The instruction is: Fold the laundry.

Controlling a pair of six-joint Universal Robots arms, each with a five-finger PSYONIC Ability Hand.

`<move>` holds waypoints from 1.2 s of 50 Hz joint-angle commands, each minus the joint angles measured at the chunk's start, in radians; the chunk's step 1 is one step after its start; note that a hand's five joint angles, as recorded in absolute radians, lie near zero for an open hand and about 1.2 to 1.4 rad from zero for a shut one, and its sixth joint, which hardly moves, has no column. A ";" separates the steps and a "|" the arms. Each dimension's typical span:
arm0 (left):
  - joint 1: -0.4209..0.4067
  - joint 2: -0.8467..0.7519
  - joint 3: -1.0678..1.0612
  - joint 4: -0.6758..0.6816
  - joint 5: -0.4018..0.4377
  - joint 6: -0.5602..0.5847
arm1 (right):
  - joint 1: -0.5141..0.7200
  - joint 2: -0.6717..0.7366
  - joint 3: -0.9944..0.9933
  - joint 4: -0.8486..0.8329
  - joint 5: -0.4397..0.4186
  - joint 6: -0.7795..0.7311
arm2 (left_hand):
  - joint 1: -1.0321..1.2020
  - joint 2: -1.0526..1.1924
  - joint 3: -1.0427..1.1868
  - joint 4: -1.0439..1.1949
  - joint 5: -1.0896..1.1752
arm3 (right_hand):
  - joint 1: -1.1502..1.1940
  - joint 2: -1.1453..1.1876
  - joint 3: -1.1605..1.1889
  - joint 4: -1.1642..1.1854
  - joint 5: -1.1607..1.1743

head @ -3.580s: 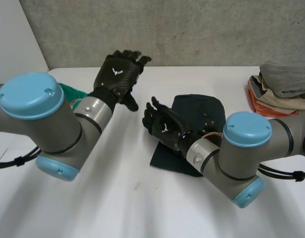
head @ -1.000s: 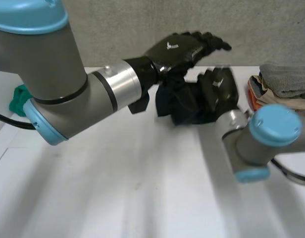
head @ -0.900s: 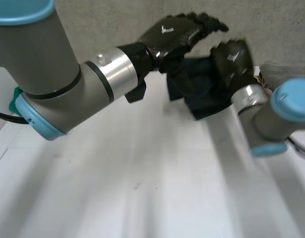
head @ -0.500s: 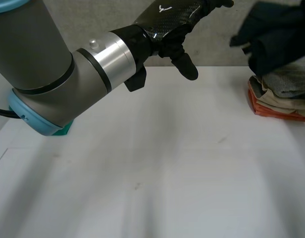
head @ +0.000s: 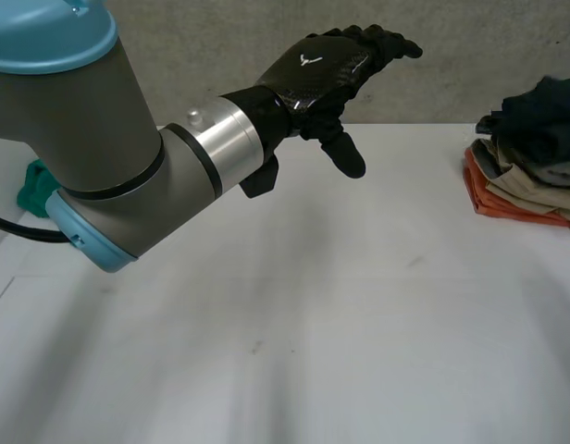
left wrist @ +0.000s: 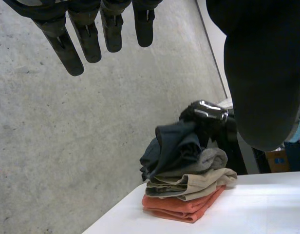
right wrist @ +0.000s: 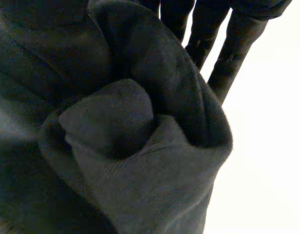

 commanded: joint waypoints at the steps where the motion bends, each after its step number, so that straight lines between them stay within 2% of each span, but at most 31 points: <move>1: -0.004 0.006 -0.002 0.000 0.000 0.000 | 0.000 -0.002 0.016 -0.016 0.071 0.008 | 0.008 -0.007 -0.010 -0.002 -0.020 | 0.336 0.220 0.225 0.195 0.221; 8: -0.026 0.004 -0.007 -0.003 -0.001 0.000 | -0.001 0.026 0.109 -0.010 -0.019 -0.002 | 0.008 -0.007 -0.010 -0.002 -0.020 | 0.336 0.220 0.225 0.195 0.221; 9: -0.033 0.003 -0.007 -0.003 -0.001 0.000 | -0.003 0.023 0.120 -0.008 -0.026 0.000 | 0.008 -0.007 -0.010 -0.002 -0.020 | 0.279 0.163 0.168 0.138 0.164; 10: -0.037 0.003 -0.007 -0.003 0.000 0.000 | -0.006 0.011 0.147 -0.002 -0.036 0.001 | 0.008 -0.007 -0.010 -0.002 -0.020 | -0.417 -0.532 -0.527 -0.558 -0.532; 11: -0.038 0.003 -0.007 -0.003 0.000 0.000 | -0.007 -0.001 0.164 0.004 -0.036 0.003 | 0.008 -0.007 -0.010 -0.002 -0.020 | -0.790 -0.905 -0.900 -0.931 -0.905; 12: -0.040 0.003 -0.007 -0.003 0.000 0.000 | -0.007 -0.021 0.180 0.012 -0.035 0.005 | 0.008 -0.007 -0.010 -0.002 -0.020 | -0.886 -1.001 -0.997 -1.027 -1.001; 16: -0.041 0.006 -0.007 -0.002 0.000 -0.002 | -0.010 -0.181 0.241 0.118 -0.009 0.006 | 0.008 -0.007 -0.010 -0.002 -0.020 | -0.886 -1.001 -0.997 -1.027 -1.001; 17: -0.041 0.006 -0.007 -0.002 0.000 -0.002 | -0.018 -0.245 0.249 0.197 0.006 0.006 | 0.008 -0.007 -0.010 -0.002 -0.020 | -0.886 -1.001 -0.997 -1.027 -1.001; 24: -0.058 0.014 -0.005 -0.002 0.000 -0.004 | -0.119 -0.382 0.234 0.541 0.088 -0.078 | 0.008 -0.007 -0.010 -0.002 -0.020 | -0.886 -1.001 -0.997 -1.027 -1.001; 28: -0.067 0.015 -0.005 -0.002 0.000 -0.004 | -0.179 -0.458 0.226 0.836 0.206 -0.332 | 0.005 -0.010 -0.013 -0.005 -0.023 | -0.886 -1.001 -0.997 -1.027 -1.001; 31: -0.070 0.018 -0.004 0.000 -0.001 -0.005 | -0.208 -0.477 0.211 0.958 0.279 -0.492 | 0.005 -0.010 -0.013 -0.005 -0.023 | -0.886 -1.001 -0.997 -1.027 -1.001; 32: -0.070 0.020 -0.001 0.000 0.000 -0.007 | -0.219 -0.482 0.200 1.006 0.339 -0.588 | 0.005 -0.010 -0.013 -0.005 -0.023 | -0.886 -1.001 -0.997 -1.027 -1.001; 36: -0.067 0.026 0.027 0.011 -0.003 -0.022 | -0.198 -0.494 0.185 0.950 0.485 -0.707 | 0.011 -0.004 -0.007 0.001 -0.017 | -0.886 -1.001 -0.997 -1.027 -1.001; 37: -0.067 0.029 0.038 0.015 -0.004 -0.030 | -0.182 -0.504 0.186 0.920 0.496 -0.703 | 0.014 -0.001 -0.004 0.004 -0.014 | -0.886 -1.001 -0.997 -1.027 -1.001; 41: -0.055 0.050 0.105 0.018 -0.064 -0.063 | -0.077 -0.621 0.238 0.755 0.500 -0.620 | 0.014 -0.001 -0.004 0.004 -0.014 | -0.886 -1.001 -0.997 -1.027 -1.001; 44: -0.021 0.076 0.148 0.014 -0.154 -0.060 | 0.000 -0.733 0.351 0.625 0.491 -0.542 | 0.014 -0.001 -0.004 0.004 -0.014 | -0.886 -1.001 -0.997 -1.027 -1.001; 46: 0.041 0.102 0.147 -0.001 -0.220 -0.051 | 0.054 -0.791 0.419 0.560 0.478 -0.517 | 0.014 -0.001 -0.004 0.004 -0.014 | -0.886 -1.001 -0.997 -1.027 -1.001; 49: 0.123 0.130 0.119 -0.043 -0.263 -0.021 | 0.179 -0.843 0.536 0.477 0.447 -0.509 | 0.011 -0.004 -0.007 0.001 -0.017 | -0.886 -1.001 -0.997 -1.027 -1.001; 50: 0.178 0.147 0.093 -0.078 -0.286 0.027 | 0.218 -0.850 0.562 0.466 0.441 -0.511 | 0.008 -0.007 -0.010 -0.002 -0.020 | -0.886 -1.001 -0.997 -1.027 -1.001; 53: 0.250 0.156 0.043 -0.120 -0.305 0.137 | 0.368 -0.857 0.666 0.451 0.427 -0.535 | 0.002 -0.013 -0.016 -0.008 -0.026 | -0.886 -1.001 -0.997 -1.027 -1.001; 55: 0.310 0.155 -0.029 -0.138 -0.311 0.274 | 0.457 -0.851 0.733 0.458 0.427 -0.577 | -0.019 -0.033 -0.037 -0.028 -0.047 | -0.886 -1.001 -0.997 -1.027 -1.001; 58: 0.385 0.147 -0.141 -0.135 -0.334 0.471 | 0.519 -0.841 0.796 0.474 0.434 -0.626 | -0.016 -0.031 -0.034 -0.026 -0.044 | -0.886 -1.001 -0.997 -1.027 -1.001; 60: 0.430 0.141 -0.192 -0.124 -0.348 0.551 | 0.563 -0.819 0.852 0.478 0.439 -0.669 | -0.019 -0.033 -0.037 -0.028 -0.047 | -0.886 -1.001 -0.997 -1.027 -1.001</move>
